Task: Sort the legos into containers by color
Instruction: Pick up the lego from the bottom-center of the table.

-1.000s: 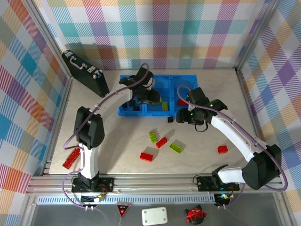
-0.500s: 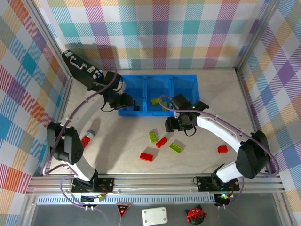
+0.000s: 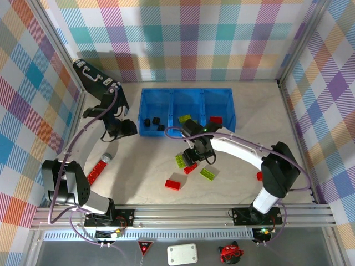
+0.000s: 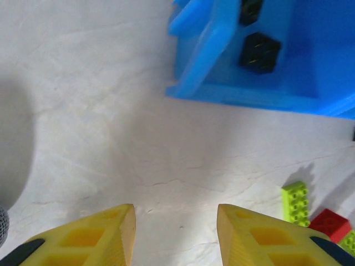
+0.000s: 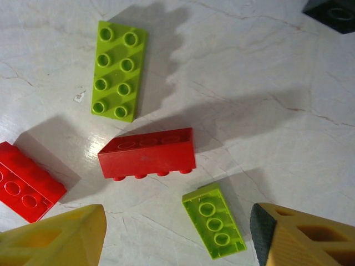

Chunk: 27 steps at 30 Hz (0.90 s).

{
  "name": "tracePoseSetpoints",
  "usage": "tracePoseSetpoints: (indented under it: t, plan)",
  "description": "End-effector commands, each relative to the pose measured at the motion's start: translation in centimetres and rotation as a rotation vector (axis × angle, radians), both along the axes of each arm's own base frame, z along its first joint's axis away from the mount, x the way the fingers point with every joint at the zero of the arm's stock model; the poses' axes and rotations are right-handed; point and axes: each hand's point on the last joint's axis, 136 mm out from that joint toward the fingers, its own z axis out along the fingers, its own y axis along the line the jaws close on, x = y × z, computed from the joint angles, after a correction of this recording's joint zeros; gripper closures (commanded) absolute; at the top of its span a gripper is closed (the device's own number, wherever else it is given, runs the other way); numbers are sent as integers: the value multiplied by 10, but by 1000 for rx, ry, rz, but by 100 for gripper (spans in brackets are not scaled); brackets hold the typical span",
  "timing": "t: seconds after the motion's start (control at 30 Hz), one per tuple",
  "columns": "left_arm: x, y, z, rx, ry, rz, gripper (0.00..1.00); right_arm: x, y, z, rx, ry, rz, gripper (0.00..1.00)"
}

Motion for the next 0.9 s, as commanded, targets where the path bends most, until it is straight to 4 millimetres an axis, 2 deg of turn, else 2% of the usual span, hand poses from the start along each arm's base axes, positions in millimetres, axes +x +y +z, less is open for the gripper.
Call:
tracePoseSetpoints:
  t: [0.0,0.37,0.57,0.87]
  plan:
    - [6,6,8,23,-86,-9,57,-4,4,1,-38,-1,61,27]
    - [12,17,9,75,-134,-7,57,-7,24,-20,-62,38,118,19]
    - [13,16,8,65,-132,-7,57,-11,28,-35,-77,71,123,13]
    - [11,13,6,47,-129,-12,57,-17,29,-57,-119,109,120,12]
